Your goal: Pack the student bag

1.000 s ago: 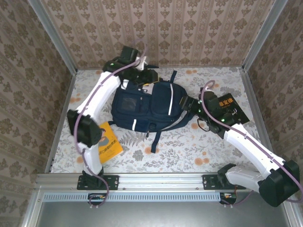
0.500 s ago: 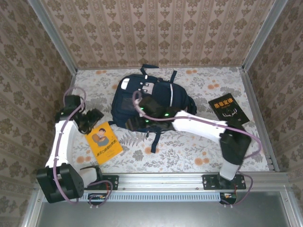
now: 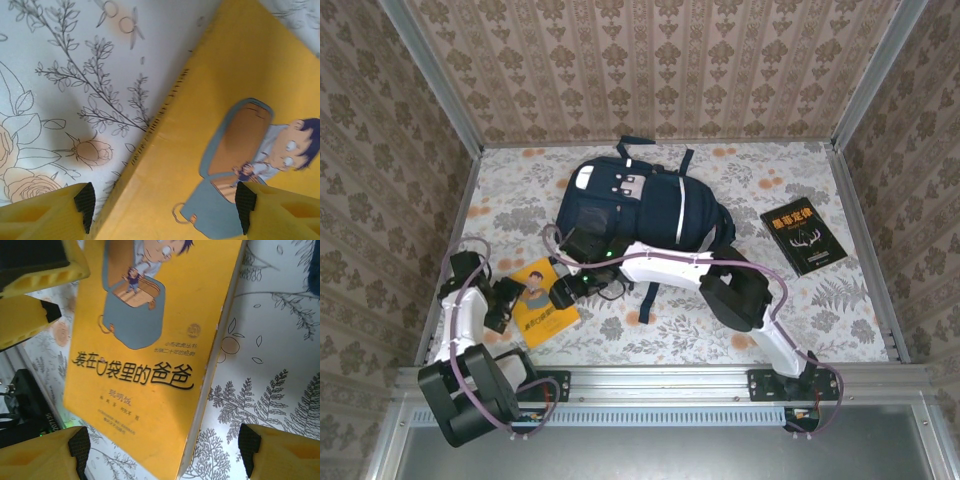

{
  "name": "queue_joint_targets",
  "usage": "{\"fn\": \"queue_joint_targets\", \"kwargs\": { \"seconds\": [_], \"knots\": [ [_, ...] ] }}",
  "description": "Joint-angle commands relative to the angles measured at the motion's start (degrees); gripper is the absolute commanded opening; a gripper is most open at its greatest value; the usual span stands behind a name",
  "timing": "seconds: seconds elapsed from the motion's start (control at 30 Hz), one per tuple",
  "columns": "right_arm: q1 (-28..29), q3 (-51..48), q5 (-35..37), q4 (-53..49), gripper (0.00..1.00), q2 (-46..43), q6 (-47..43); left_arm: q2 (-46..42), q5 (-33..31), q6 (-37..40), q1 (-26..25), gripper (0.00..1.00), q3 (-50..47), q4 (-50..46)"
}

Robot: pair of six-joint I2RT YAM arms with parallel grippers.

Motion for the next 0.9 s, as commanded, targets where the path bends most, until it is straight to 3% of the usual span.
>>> {"fn": "queue_joint_targets", "kwargs": {
  "seconds": [0.0,0.2,0.57,0.7,0.87],
  "knots": [
    [-0.27,4.52,-2.57,-3.95,0.80,3.59,0.42,1.88,2.35,-2.44,0.44,0.76,-2.23,5.56],
    [-0.27,10.25,-4.04,-7.02,0.74,9.40,1.47,3.46,8.76,-5.15,0.44,0.72,-6.40,12.33],
    [-0.26,15.13,-8.84,-8.03,0.47,9.99,4.06,1.42,12.56,-6.96,0.00,0.69,-8.86,13.90],
    [-0.61,15.32,-14.37,-5.70,0.45,9.43,7.41,0.68,13.16,-7.45,-0.42,0.69,-9.21,14.23],
    [-1.22,14.55,-13.81,-5.46,0.46,9.23,8.52,0.97,13.68,-7.44,-0.84,0.69,-10.04,14.95]
  ]
}}
